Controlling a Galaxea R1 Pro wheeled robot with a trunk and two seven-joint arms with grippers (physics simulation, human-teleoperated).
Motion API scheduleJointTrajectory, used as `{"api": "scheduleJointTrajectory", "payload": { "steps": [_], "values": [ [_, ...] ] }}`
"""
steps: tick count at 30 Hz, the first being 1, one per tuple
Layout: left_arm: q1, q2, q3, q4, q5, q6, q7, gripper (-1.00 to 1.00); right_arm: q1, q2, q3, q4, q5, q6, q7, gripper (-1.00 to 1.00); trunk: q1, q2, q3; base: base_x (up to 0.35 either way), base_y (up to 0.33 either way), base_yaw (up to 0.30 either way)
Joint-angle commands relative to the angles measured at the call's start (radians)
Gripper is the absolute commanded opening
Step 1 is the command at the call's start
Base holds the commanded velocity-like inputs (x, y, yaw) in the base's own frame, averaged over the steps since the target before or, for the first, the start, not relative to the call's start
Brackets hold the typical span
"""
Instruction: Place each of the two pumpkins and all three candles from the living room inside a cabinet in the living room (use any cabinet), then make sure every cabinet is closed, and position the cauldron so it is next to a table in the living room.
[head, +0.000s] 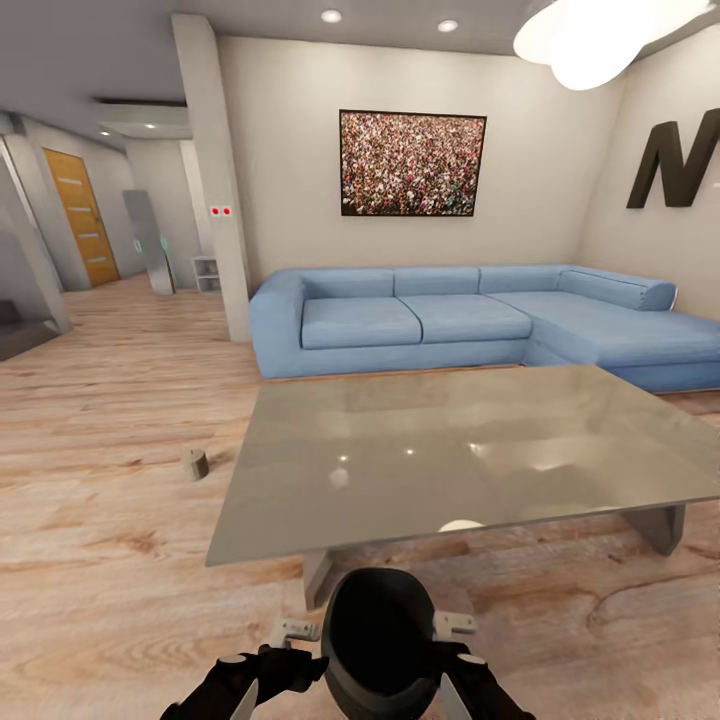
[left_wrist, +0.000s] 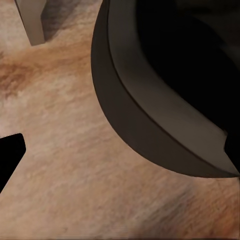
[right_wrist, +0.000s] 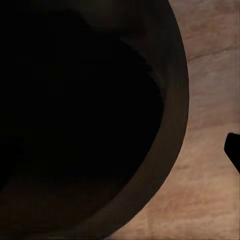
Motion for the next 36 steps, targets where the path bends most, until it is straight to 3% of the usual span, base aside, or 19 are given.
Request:
{"api": "scheduleJointTrajectory", "payload": {
  "steps": [1, 7, 17, 36],
  "values": [
    [0.000, 0.000, -0.001, -0.002, 0.001, 0.006, -0.002, 1.00, 0.000, 0.000, 0.001, -0.002, -0.008, 0.005, -0.005, 1.00, 0.000, 0.000, -0.001, -0.084, 0.000, 0.000],
    [0.000, 0.000, -0.002, -0.002, 0.000, 0.006, -0.007, 1.00, 0.000, 0.000, 0.000, -0.002, -0.008, 0.006, -0.005, 1.00, 0.000, 0.000, -0.001, -0.034, 0.000, 0.000],
    [0.001, 0.000, -0.004, -0.041, 0.000, 0.007, -0.100, 1.00, 0.000, 0.000, 0.000, -0.002, -0.008, 0.006, -0.005, 1.00, 0.000, 0.000, -0.001, -0.005, 0.000, 0.000],
    [0.001, 0.000, -0.003, -0.050, 0.000, 0.005, -0.106, 1.00, 0.000, 0.000, 0.000, 0.000, -0.008, 0.005, -0.005, 1.00, 0.000, 0.000, -0.001, -0.088, 0.000, 0.000]
  ]
}}
